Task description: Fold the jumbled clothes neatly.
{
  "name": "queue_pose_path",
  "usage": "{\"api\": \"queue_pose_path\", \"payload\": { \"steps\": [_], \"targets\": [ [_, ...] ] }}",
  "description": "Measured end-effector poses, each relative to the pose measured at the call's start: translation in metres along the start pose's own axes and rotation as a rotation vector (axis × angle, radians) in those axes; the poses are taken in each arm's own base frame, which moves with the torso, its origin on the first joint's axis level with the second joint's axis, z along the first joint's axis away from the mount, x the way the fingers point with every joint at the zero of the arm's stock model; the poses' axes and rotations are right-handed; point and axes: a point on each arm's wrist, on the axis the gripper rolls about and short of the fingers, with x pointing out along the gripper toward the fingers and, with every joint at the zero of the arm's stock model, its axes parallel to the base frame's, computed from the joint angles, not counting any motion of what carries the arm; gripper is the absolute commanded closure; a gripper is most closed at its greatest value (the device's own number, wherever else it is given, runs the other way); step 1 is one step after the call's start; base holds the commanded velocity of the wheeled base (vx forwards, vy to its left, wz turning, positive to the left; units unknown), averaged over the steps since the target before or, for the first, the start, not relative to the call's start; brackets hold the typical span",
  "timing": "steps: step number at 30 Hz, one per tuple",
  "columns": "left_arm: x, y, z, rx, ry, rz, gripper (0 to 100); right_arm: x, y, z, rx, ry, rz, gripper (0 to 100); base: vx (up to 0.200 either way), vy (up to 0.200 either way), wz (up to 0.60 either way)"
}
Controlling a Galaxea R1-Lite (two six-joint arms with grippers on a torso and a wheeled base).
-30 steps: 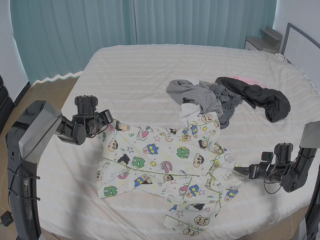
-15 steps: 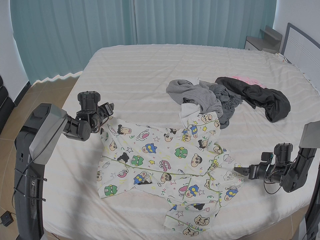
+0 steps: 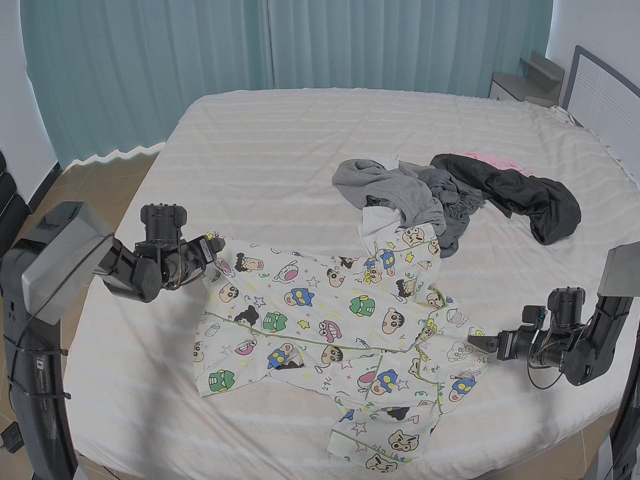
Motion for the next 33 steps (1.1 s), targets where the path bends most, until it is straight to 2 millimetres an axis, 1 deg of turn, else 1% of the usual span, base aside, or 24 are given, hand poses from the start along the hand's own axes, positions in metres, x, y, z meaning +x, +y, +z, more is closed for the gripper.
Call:
{"api": "queue_pose_path", "payload": {
  "steps": [6,10,14,18,21,24,28,33],
  "targets": [
    [-0.048,0.018,-0.025,-0.025,0.146,0.014,0,0.0,0.0,-0.001,0.0,0.002,0.0,0,0.0,0.0,0.0],
    [-0.086,0.026,-0.047,-0.097,0.238,0.022,0,0.0,0.0,-0.001,0.001,0.004,0.0,0,0.0,0.0,0.0],
    [-0.123,0.03,-0.071,-0.199,0.321,0.025,0,-0.001,0.0,-0.002,0.002,0.006,0.0,0,0.0,0.0,0.0],
    [-0.152,0.027,-0.088,-0.335,0.35,0.002,0,-0.001,0.001,-0.002,0.002,0.009,0.0,0,0.0,0.0,0.0],
    [-0.162,0.022,-0.093,-0.391,0.333,-0.038,0,-0.001,0.001,-0.003,0.002,0.012,0.002,0,0.0,0.0,0.0],
    [-0.165,0.021,-0.099,-0.404,0.346,-0.043,0,-0.001,0.001,-0.003,0.002,0.014,0.005,0,0.0,0.0,0.0],
    [-0.162,0.022,-0.108,-0.401,0.363,-0.036,0,-0.002,0.001,-0.004,0.002,0.016,0.007,0,0.0,0.0,0.0],
    [-0.152,0.024,-0.116,-0.396,0.348,-0.035,0,-0.002,0.001,-0.004,0.003,0.016,0.008,0,0.0,0.0,0.0]
  ]
}}
